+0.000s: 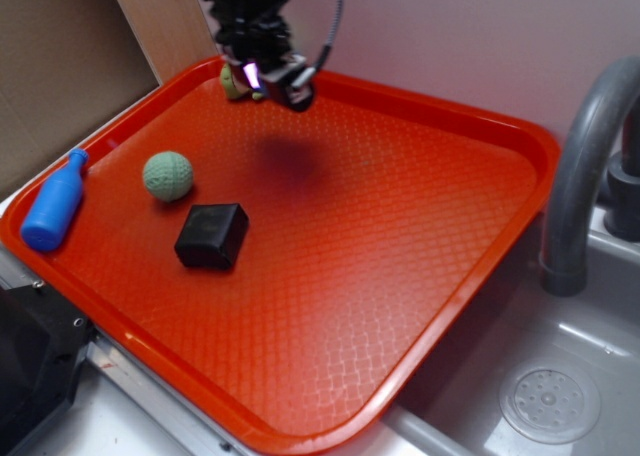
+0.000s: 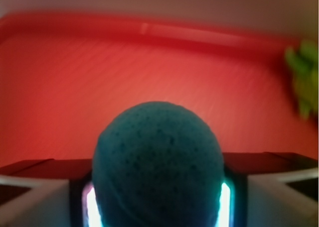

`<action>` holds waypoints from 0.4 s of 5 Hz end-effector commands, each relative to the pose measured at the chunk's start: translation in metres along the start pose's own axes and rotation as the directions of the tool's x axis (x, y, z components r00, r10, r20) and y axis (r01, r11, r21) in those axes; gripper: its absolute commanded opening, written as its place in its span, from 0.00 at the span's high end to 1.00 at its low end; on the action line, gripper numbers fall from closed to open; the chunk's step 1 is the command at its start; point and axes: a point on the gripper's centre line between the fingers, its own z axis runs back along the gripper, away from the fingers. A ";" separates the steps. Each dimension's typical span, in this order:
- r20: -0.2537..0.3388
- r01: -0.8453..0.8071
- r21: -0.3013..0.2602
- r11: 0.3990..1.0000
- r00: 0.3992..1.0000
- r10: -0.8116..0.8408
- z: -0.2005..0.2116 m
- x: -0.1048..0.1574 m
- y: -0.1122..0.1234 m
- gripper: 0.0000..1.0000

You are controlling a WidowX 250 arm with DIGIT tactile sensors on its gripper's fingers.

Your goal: Grab the blue ball.

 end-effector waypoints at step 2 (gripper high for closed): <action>-0.073 -0.094 0.137 0.986 0.992 0.105 0.088 -0.028 -0.027 1.00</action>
